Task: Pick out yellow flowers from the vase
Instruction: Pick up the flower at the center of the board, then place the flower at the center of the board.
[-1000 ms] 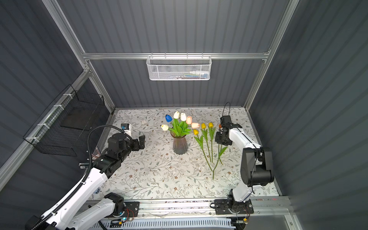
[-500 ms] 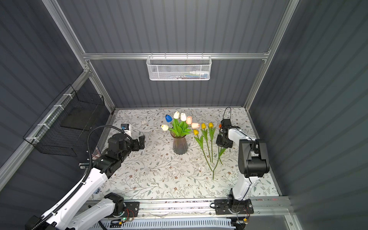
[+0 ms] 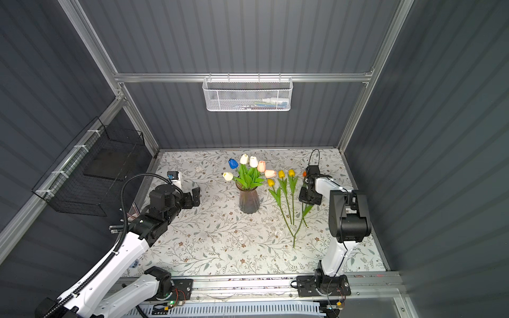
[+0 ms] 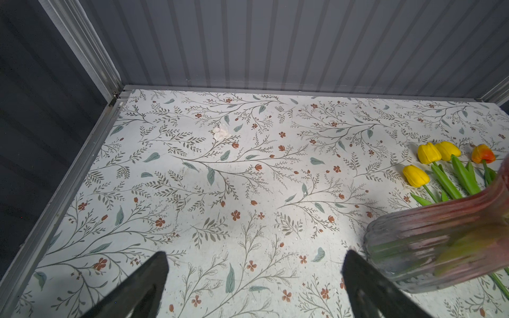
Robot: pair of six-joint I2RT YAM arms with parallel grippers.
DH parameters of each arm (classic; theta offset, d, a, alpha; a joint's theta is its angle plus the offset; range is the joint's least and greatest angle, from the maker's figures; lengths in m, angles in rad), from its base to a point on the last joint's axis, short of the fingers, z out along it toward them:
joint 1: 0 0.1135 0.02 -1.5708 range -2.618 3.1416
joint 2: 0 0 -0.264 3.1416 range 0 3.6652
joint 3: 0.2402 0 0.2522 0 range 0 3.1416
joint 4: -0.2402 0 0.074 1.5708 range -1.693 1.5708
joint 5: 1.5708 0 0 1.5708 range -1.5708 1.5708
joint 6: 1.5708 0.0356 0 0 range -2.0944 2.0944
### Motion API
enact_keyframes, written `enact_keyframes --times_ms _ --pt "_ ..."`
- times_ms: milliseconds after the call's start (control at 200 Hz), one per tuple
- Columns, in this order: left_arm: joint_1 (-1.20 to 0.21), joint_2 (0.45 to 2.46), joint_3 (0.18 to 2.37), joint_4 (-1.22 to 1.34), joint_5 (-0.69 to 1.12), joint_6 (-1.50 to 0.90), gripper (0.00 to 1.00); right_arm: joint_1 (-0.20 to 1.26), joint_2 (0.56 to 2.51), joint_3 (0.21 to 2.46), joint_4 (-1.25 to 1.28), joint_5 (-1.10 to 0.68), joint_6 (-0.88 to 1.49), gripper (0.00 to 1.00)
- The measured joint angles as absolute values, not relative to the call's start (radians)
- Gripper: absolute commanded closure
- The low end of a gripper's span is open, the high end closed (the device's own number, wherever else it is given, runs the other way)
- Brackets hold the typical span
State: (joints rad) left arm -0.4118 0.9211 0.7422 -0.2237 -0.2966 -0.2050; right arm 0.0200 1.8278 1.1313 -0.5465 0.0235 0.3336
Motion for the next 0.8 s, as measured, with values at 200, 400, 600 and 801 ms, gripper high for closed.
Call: enact_keyframes --times_ms 200,400,600,801 --pt "-0.412 0.933 0.742 -0.224 -0.297 -0.205 0.00 0.020 1.798 1.149 -0.575 0.045 0.304 0.97" --pt "-0.412 0.950 0.742 -0.223 -0.300 -0.205 0.00 0.009 1.771 1.277 -0.629 0.079 0.216 1.00" --pt "-0.412 0.972 0.742 -0.223 -0.312 -0.202 0.00 -0.026 1.840 1.462 -0.662 0.128 0.084 1.00" --pt "-0.411 0.976 0.741 -0.216 -0.326 -0.201 0.00 -0.096 1.966 1.537 -0.662 0.110 0.036 1.00"
